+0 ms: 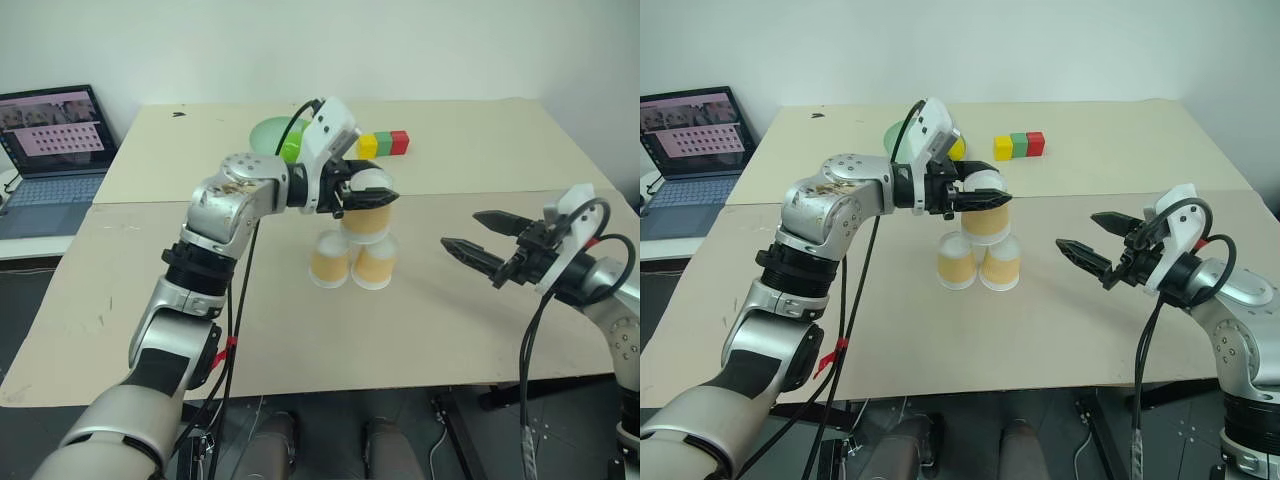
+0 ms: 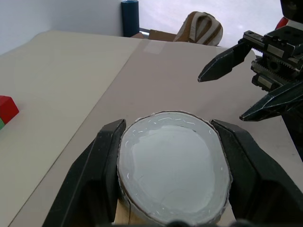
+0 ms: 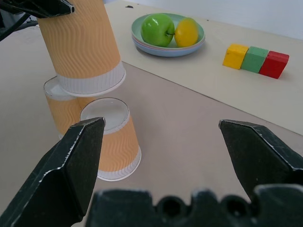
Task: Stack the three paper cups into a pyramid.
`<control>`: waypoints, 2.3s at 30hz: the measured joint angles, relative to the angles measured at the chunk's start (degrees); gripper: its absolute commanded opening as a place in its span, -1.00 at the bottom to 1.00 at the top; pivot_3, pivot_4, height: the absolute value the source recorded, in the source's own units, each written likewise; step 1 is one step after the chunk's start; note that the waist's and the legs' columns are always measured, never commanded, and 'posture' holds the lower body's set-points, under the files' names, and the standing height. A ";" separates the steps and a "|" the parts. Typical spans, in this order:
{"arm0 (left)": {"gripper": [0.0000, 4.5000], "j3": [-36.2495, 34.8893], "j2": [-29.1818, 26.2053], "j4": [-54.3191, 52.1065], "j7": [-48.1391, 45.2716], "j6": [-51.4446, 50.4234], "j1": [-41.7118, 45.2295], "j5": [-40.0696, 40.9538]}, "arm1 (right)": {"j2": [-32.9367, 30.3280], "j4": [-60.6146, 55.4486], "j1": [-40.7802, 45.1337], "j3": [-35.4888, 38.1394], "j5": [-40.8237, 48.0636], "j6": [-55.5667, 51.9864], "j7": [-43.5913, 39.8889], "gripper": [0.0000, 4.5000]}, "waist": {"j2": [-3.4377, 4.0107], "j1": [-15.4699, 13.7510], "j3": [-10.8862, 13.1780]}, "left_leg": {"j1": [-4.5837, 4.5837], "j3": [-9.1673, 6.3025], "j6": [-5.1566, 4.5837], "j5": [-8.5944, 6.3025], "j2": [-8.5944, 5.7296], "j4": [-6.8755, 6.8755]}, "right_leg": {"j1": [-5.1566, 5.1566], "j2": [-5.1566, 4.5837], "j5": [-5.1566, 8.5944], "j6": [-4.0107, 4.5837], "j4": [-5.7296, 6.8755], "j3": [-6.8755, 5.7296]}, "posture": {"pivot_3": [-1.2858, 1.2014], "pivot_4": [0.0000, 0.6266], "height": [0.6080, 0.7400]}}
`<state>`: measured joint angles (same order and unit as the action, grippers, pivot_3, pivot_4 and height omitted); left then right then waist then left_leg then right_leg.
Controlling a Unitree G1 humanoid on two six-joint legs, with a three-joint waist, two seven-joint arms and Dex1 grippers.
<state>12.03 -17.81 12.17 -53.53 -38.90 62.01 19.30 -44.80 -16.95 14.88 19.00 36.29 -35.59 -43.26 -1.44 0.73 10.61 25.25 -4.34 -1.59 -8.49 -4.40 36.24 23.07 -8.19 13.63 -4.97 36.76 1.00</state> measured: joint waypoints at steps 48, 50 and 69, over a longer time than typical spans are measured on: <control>0.96 -2.99 -0.21 -4.15 3.64 -4.89 -3.32 1.18 | -1.75 0.51 4.52 -1.82 1.95 -3.84 -2.72 1.00 | 0.00 -0.03 0.00 | 0.00 -0.02 0.00 0.00 0.00 0.05 | -0.01 0.00 0.00 0.00 0.02 0.00 | 0.03 -0.52 1.00; 0.96 -3.33 -0.02 -4.54 4.37 -5.32 -3.32 1.23 | -1.75 0.76 4.59 -2.35 1.73 -3.84 -2.71 1.00 | 0.00 -0.01 0.00 | 0.00 -0.02 0.00 0.00 0.00 0.05 | -0.01 0.00 0.00 0.00 0.02 0.00 | 0.03 -0.52 1.00; 0.96 -22.96 -11.50 -10.06 10.51 -9.65 -3.40 8.57 | -3.70 5.95 6.98 -3.08 0.29 -3.55 -6.42 1.00 | 0.01 0.21 0.00 | 0.00 -0.02 0.00 0.00 0.01 0.06 | 0.04 0.01 0.00 -0.02 0.09 0.01 | 0.03 -0.52 1.00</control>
<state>-10.93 -29.31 2.10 -43.02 -48.55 58.61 27.87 -48.49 -11.01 21.85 15.93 36.57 -39.14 -49.68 -1.43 0.94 10.61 25.25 -4.36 -1.59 -8.49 -4.39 36.29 23.11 -8.18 13.63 -4.99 36.85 1.01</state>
